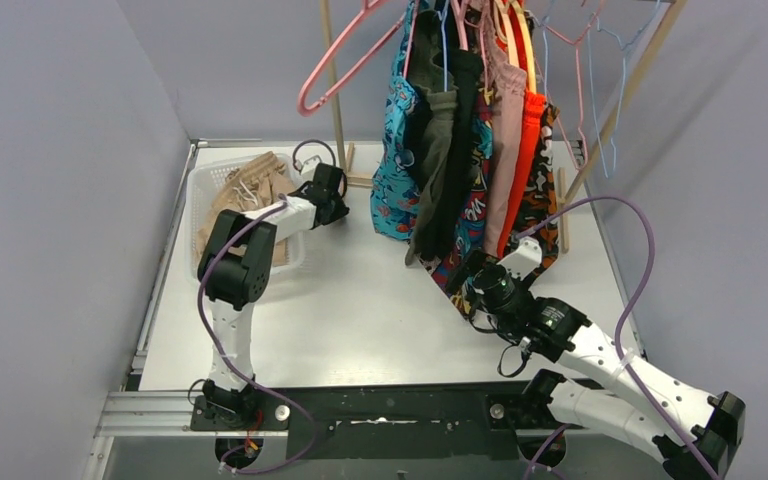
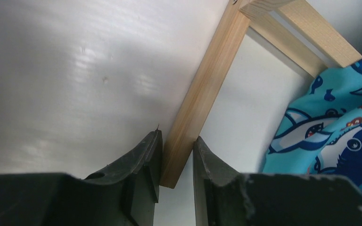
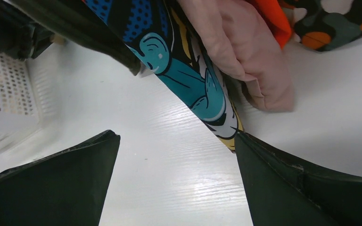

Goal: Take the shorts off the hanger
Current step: Move the clothes rod to the corner of the board, then pick up the hanger from the clothes rod.

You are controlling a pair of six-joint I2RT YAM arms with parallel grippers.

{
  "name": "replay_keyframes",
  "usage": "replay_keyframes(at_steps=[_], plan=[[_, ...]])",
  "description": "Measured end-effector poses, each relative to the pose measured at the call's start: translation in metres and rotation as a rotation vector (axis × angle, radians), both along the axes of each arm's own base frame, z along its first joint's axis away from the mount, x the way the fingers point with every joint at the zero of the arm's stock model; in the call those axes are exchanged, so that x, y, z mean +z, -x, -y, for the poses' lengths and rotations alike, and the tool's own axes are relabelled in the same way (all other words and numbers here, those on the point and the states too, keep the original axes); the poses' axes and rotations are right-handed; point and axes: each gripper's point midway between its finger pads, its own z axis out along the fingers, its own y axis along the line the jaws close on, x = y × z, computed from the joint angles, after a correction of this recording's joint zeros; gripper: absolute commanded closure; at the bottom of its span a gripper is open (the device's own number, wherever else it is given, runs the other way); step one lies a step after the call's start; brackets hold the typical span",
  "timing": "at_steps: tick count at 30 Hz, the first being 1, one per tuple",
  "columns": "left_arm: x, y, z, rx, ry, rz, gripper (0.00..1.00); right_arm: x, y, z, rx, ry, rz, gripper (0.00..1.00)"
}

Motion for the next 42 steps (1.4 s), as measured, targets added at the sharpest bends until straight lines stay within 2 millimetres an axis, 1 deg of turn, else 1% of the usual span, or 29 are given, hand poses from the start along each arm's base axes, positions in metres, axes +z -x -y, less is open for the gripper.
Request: replay_keyframes(at_steps=[1,2,4,7,8,11,14,17,19,21,23,25,29,31,33,35,37,40,42], plan=[[0.000,0.006,0.003,0.010,-0.001,0.002,1.00,-0.001,0.000,0.004,-0.020,0.010,-0.007,0.02],[0.000,0.011,0.007,0.018,0.001,0.004,0.97,-0.002,0.001,0.007,-0.037,0.020,-0.013,0.02],[-0.001,0.020,0.013,0.030,0.011,0.010,0.84,-0.004,0.002,0.013,-0.059,0.037,-0.024,0.02],[0.000,0.027,0.016,0.040,0.033,0.016,0.62,-0.008,0.004,0.021,-0.083,0.061,-0.038,0.02],[0.000,0.028,0.016,0.045,0.042,0.016,0.58,-0.008,0.005,0.022,-0.089,0.065,-0.041,0.02],[0.005,0.031,0.014,0.075,0.088,0.018,0.51,-0.010,0.006,0.025,-0.096,0.072,-0.045,0.02],[0.013,0.034,0.013,0.073,0.106,0.023,0.45,-0.006,0.006,0.025,-0.080,0.077,-0.033,0.02],[0.034,0.042,0.013,0.042,0.131,0.046,0.44,0.004,0.005,0.023,-0.052,0.066,-0.005,0.03],[0.052,0.047,0.016,0.011,0.155,0.076,0.44,0.020,0.003,0.016,-0.006,0.046,0.038,0.06],[0.075,0.051,0.018,-0.027,0.179,0.122,0.44,0.040,-0.001,0.007,0.052,0.019,0.098,0.09],[0.095,0.057,0.019,-0.058,0.197,0.164,0.43,0.065,-0.005,-0.004,0.115,0.004,0.158,0.09],[0.108,0.065,0.016,-0.081,0.199,0.193,0.41,0.092,-0.012,-0.016,0.168,0.003,0.207,0.10],[0.130,0.092,0.001,-0.132,0.173,0.246,0.33,0.172,-0.038,-0.046,0.239,0.024,0.334,0.10],[0.147,0.103,-0.008,-0.156,0.157,0.284,0.29,0.199,-0.055,-0.059,0.243,0.054,0.382,0.11],[0.168,0.111,-0.017,-0.176,0.137,0.331,0.28,0.213,-0.068,-0.065,0.239,0.101,0.404,0.11],[0.194,0.118,-0.027,-0.191,0.112,0.393,0.28,0.226,-0.083,-0.065,0.212,0.151,0.413,0.10],[0.212,0.125,-0.038,-0.194,0.098,0.429,0.28,0.240,-0.099,-0.060,0.177,0.185,0.419,0.09],[0.228,0.135,-0.059,-0.180,0.075,0.462,0.27,0.266,-0.125,-0.043,0.102,0.205,0.442,0.11],[0.228,0.141,-0.071,-0.167,0.056,0.464,0.26,0.277,-0.138,-0.033,0.072,0.211,0.453,0.14]])
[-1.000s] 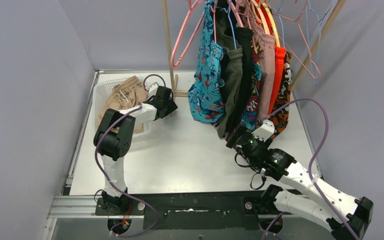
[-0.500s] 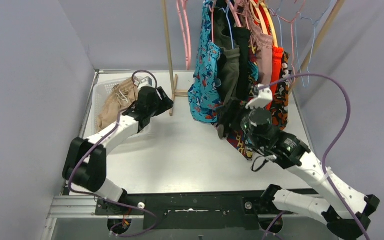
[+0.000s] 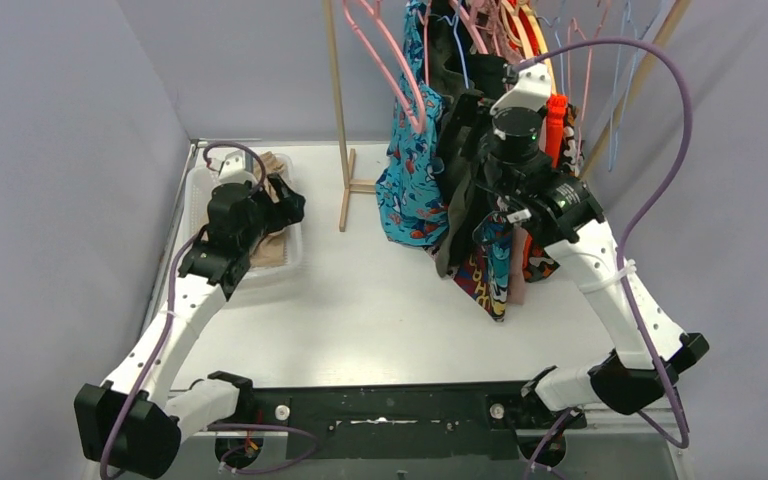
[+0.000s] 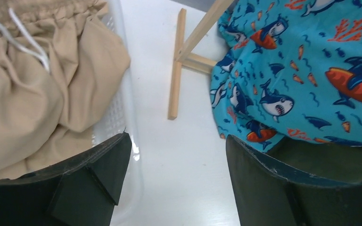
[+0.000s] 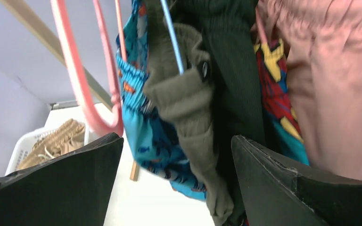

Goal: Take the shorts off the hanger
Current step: Pick up the hanger from the clothes rod.

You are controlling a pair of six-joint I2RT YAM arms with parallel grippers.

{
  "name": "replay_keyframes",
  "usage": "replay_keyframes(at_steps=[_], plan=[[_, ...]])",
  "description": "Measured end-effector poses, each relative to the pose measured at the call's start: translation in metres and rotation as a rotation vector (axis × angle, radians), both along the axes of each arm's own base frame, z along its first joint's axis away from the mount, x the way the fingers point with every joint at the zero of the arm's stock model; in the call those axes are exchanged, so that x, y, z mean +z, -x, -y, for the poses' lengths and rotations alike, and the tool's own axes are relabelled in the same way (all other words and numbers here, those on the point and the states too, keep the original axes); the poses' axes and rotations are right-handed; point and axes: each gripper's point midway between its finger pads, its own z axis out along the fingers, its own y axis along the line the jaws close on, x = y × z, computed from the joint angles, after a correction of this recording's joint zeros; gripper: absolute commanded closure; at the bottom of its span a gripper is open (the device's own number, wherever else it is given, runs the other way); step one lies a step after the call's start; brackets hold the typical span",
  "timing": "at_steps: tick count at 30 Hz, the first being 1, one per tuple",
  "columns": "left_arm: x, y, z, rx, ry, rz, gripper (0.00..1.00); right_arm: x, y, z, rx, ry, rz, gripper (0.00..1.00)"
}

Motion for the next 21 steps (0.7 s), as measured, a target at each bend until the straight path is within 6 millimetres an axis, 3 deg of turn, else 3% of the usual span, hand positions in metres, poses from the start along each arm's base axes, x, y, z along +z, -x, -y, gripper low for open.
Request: replay_keyframes(at_steps=[5,9,15,18,21], plan=[[-0.014,0.019,-0.012,-0.002,-0.055,-0.052,0.26,0.014,-0.026,0.007,0.004,-0.012,0.011,0.30],[-0.020,0.033,-0.016,-0.015,-0.081,-0.079,0.26,0.005,-0.044,0.003,0.037,-0.013,-0.015,0.38],[-0.023,0.049,-0.022,-0.031,-0.117,-0.093,0.26,0.001,-0.061,-0.017,0.116,-0.038,-0.035,0.33],[-0.023,0.053,-0.024,-0.034,-0.137,-0.095,0.25,0.003,-0.068,-0.027,0.141,-0.046,-0.037,0.21],[-0.024,0.056,-0.029,-0.030,-0.164,-0.094,0.25,-0.002,-0.071,-0.029,0.138,-0.046,-0.051,0.19]])
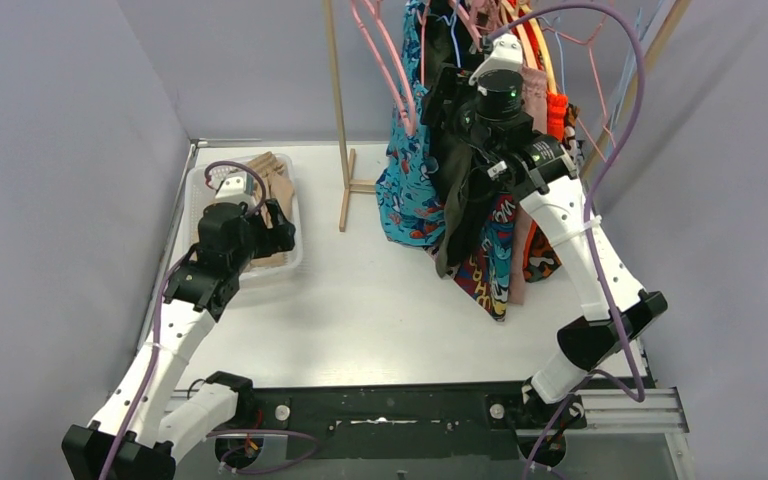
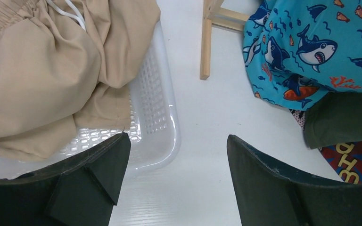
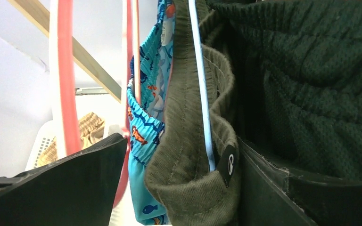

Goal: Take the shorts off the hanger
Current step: Pick up the hanger from the clothes rod.

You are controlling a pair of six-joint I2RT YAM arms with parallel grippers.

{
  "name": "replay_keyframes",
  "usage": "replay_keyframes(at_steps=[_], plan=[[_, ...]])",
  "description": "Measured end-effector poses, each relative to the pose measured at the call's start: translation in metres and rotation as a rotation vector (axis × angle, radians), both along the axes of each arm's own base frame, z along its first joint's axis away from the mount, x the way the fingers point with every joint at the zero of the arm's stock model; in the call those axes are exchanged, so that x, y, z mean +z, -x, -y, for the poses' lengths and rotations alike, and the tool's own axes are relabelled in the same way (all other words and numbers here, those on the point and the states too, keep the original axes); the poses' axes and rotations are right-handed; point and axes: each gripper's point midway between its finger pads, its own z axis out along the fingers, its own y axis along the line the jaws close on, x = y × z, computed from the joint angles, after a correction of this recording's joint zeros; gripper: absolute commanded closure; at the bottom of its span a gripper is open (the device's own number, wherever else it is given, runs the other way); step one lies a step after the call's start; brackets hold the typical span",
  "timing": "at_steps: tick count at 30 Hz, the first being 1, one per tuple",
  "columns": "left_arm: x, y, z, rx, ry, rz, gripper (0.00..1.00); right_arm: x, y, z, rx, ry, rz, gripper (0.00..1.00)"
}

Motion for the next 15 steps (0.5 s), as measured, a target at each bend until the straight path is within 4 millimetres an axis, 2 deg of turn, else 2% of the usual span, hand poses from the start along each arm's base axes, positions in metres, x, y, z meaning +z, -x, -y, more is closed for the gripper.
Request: replay_keyframes(at_steps=[7,11,15], plan=[[-0.003,0.003,-0.006,0.002,-0.045,-0.007,0.25,0.006,0.008,0.015,-0.049,0.040,0.011,0.18],[-0.006,0.004,-0.008,0.005,-0.056,-0.012,0.25,0.025,0.026,0.025,-0.040,0.047,0.049,0.22],[-0.012,0.006,-0.010,0.012,-0.065,-0.026,0.24,0.048,0.052,0.033,-0.005,0.016,0.112,0.28]])
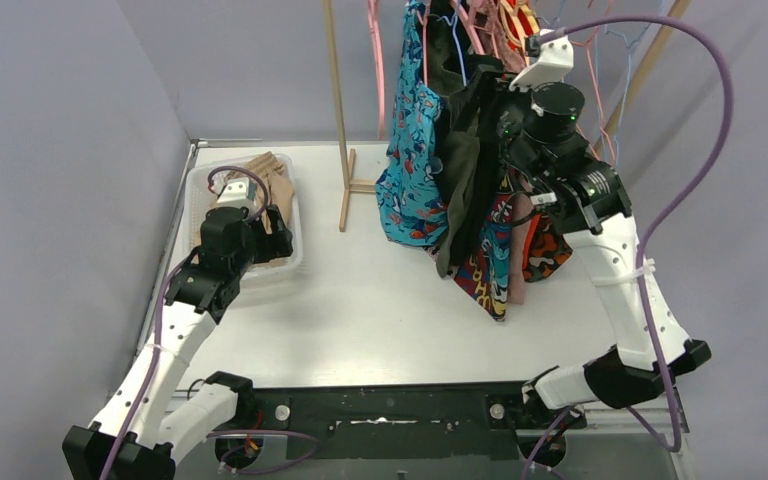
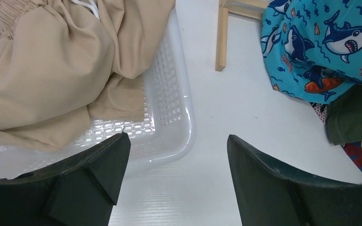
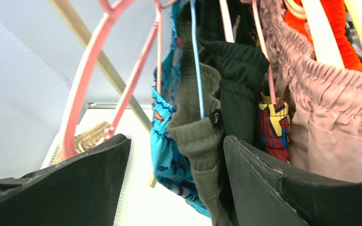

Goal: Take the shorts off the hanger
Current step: Pick up the hanger from the clothes rod.

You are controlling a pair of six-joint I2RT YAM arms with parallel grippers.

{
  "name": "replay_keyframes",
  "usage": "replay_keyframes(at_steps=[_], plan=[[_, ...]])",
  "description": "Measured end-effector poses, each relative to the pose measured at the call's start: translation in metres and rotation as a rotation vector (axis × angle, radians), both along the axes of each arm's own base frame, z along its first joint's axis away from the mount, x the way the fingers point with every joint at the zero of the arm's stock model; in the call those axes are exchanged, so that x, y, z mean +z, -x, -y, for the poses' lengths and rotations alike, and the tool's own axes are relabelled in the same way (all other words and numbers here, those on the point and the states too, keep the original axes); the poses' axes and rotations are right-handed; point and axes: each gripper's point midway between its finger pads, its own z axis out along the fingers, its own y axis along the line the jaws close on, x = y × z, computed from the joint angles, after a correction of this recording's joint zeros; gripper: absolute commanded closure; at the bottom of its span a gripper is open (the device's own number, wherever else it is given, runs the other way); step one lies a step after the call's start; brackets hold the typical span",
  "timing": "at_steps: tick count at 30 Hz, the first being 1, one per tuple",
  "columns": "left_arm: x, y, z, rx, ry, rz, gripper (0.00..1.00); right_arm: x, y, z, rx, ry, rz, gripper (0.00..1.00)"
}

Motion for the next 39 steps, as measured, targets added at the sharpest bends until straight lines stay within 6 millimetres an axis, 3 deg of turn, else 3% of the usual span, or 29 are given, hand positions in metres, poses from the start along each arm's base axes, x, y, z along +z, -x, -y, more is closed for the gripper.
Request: replay_keyframes(at_steps=[3,6,8,13,16,19,29,34,39], plan=[[-0.002,0.001,-0.002,0.005,-0.008,-0.006,0.24,0.015,0.012,-0.005,0.056,-0.033,0.043,0.29],[-0.002,0.001,-0.003,0.009,-0.012,-0.005,0.24,0.018,0.011,-0.022,0.119,-0.054,0.059,0.31],[-0.002,0.000,-0.003,0.008,-0.014,-0.005,0.24,0.009,0.002,-0.031,0.136,-0.050,0.038,0.32],[-0.003,0.002,-0.003,0.008,-0.015,-0.003,0.24,-0.038,-0.032,-0.049,0.113,-0.010,-0.063,0.36],[-0.003,0.004,-0.005,0.009,-0.018,-0.002,0.24,-0.055,-0.048,-0.049,0.078,0.016,-0.093,0.40],[-0.002,0.004,-0.005,0.008,-0.020,0.002,0.24,-0.059,-0.061,-0.049,0.053,0.028,-0.099,0.41],[-0.006,0.007,-0.005,0.005,-0.018,0.000,0.24,-0.058,-0.091,-0.050,0.018,0.044,-0.089,0.46],[-0.013,0.010,-0.005,0.004,-0.022,-0.016,0.24,-0.055,-0.110,-0.052,-0.013,0.077,-0.086,0.42],[-0.014,0.010,-0.005,0.005,-0.018,-0.017,0.24,-0.059,-0.122,-0.052,-0.025,0.123,-0.074,0.54]])
